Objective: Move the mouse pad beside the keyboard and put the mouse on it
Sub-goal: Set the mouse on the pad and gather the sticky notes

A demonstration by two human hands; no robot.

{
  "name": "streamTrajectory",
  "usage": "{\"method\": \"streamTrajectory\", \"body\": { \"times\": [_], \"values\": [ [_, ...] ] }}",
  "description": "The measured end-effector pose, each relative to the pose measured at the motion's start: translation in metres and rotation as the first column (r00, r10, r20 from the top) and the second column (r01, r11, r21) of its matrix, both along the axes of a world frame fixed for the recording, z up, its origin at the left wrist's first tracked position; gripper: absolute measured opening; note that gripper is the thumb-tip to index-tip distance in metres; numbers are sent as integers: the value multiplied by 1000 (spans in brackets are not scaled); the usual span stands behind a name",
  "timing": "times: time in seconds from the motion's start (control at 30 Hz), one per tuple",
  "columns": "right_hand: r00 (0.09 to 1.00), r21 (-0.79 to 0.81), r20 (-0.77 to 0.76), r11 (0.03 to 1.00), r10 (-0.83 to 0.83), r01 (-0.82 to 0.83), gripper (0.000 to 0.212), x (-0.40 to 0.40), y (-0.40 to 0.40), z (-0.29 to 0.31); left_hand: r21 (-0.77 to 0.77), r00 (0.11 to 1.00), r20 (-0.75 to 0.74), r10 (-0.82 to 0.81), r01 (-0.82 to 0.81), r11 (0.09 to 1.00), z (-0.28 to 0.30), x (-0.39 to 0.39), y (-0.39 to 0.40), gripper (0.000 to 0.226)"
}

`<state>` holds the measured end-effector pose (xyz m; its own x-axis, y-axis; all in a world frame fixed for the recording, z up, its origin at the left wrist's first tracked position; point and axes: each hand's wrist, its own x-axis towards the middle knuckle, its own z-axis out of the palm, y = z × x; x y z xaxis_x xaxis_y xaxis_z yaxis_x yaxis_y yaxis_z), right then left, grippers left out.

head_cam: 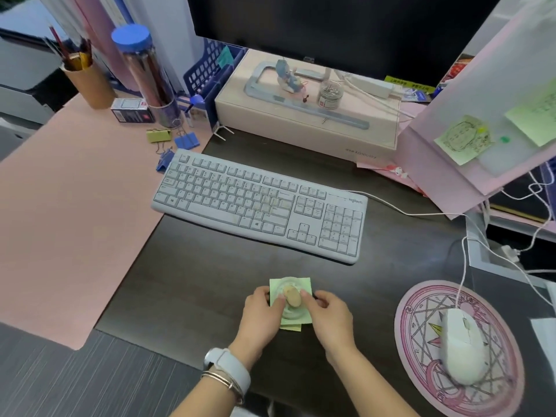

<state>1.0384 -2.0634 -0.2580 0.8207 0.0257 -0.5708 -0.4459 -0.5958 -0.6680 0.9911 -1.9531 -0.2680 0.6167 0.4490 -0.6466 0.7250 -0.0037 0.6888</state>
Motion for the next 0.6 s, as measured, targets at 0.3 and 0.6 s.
{"method": "streamTrajectory", "body": {
  "times": [0.3, 0.6],
  "values": [
    [984, 107, -175, 994, -13, 32, 31, 2, 2, -2, 21, 998, 1, 57, -57, 998, 1, 3, -1, 41],
    [942, 191, -335, 980, 7, 60, 19, 8, -2, -5, -73, 996, -6, 84, -84, 994, -5, -4, -1, 35]
  ]
}}
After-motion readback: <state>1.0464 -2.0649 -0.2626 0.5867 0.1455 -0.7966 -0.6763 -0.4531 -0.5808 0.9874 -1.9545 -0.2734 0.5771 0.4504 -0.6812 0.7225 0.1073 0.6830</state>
